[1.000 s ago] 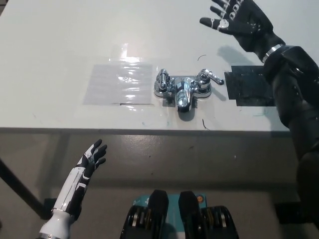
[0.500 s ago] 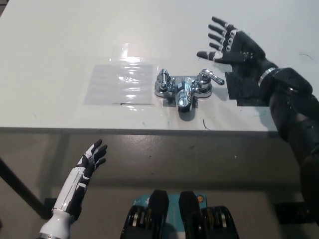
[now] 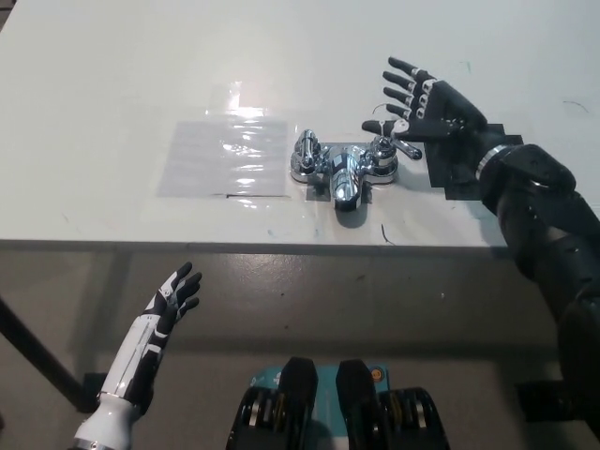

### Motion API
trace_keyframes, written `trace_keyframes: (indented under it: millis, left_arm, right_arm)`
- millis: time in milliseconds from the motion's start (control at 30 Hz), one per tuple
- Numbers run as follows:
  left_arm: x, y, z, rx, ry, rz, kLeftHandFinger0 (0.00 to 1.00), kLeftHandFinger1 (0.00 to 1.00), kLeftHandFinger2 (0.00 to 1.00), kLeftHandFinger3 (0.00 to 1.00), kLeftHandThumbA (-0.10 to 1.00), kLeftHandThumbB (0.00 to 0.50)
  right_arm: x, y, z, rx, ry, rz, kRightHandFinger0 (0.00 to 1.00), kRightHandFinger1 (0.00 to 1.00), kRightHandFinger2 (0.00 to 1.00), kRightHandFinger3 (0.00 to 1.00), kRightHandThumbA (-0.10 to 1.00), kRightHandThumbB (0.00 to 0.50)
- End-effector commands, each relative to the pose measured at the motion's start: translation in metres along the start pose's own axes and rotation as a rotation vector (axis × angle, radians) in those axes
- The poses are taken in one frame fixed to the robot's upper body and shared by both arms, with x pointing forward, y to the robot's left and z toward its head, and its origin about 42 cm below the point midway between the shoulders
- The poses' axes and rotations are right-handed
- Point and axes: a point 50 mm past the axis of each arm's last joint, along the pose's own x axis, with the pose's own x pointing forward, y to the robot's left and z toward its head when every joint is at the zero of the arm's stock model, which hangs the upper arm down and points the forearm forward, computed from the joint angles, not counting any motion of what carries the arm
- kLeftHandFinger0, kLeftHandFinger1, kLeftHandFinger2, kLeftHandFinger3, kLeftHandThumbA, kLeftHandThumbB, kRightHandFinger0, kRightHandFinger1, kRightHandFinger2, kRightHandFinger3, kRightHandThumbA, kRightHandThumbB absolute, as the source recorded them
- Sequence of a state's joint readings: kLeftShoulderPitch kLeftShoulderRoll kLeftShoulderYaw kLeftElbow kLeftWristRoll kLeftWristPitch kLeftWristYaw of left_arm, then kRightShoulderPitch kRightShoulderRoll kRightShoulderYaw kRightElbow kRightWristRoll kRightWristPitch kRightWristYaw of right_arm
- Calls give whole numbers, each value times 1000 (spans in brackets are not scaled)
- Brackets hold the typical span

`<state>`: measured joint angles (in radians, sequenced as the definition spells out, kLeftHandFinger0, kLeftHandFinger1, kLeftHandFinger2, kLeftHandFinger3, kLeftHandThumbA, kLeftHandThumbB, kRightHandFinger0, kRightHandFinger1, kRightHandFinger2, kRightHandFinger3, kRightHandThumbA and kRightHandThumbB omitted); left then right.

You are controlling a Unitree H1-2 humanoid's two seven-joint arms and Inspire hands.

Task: The faucet is at the center of the desk and the robot turn off the faucet by turning the right faucet handle using the right hand

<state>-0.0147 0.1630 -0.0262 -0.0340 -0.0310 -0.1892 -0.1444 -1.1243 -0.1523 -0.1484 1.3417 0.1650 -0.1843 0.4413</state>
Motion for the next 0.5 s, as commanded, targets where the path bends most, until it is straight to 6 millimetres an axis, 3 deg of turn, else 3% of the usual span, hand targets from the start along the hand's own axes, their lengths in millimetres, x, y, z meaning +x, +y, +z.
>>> trace_keyframes:
  millis: [0,200,467]
  left_arm:
    - [6,5,10,30,-53,-10,1000,1000,1000,1000,985,303]
    - [8,5,11,21,-56,-8,1000,1000,1000,1000,981,305]
    - [10,5,12,19,-63,-5,1000,1000,1000,1000,978,303]
  right_arm:
    - [9,13,15,-23,-71,16,1000,1000,1000,1000,1000,379]
    - [11,24,7,-17,-49,37,1000,1000,1000,1000,1000,371]
    - [10,33,-8,22,-38,42,1000,1000,1000,1000,1000,401]
